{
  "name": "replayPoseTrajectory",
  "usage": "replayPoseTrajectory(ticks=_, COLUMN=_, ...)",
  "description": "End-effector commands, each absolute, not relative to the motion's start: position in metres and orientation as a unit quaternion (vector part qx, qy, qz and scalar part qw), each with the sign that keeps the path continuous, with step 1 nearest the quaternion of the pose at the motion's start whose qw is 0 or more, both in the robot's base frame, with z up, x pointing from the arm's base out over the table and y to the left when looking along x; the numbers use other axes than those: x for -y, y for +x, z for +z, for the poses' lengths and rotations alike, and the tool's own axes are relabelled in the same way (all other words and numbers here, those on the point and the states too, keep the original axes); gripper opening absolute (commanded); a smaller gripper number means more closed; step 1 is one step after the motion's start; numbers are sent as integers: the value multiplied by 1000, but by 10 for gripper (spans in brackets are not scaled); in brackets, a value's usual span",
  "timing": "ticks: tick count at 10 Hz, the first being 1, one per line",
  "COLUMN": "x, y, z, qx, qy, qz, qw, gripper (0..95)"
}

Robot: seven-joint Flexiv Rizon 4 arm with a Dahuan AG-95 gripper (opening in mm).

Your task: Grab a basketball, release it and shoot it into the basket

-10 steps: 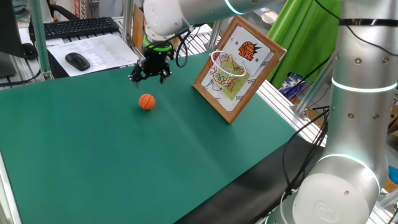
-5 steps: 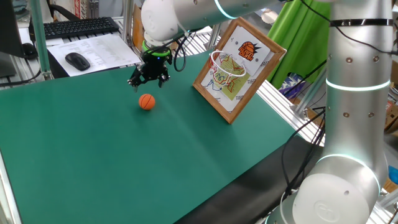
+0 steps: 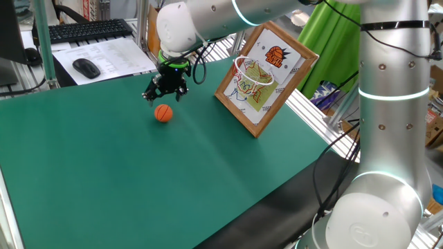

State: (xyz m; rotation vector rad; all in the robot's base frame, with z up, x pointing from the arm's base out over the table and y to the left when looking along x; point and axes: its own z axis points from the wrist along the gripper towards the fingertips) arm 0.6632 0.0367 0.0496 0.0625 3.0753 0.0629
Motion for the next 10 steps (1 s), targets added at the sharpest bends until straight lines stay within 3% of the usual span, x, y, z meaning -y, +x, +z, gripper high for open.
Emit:
replayPoseTrajectory(ticks=1, x=-37, y=663, z=43, qx=-999, qy=20, qz=19, qw=35, gripper=950)
replayPoseTrajectory(ticks=6, x=-37, y=662, z=25, qx=-999, qy=19, qz=22, qw=38, gripper=950)
replayPoseTrajectory(ticks=7, x=-37, y=662, z=19, qx=-999, qy=20, qz=23, qw=40, gripper=760)
replayPoseTrajectory(ticks=10, x=-37, y=661, z=11, qx=-998, qy=23, qz=25, qw=45, gripper=760)
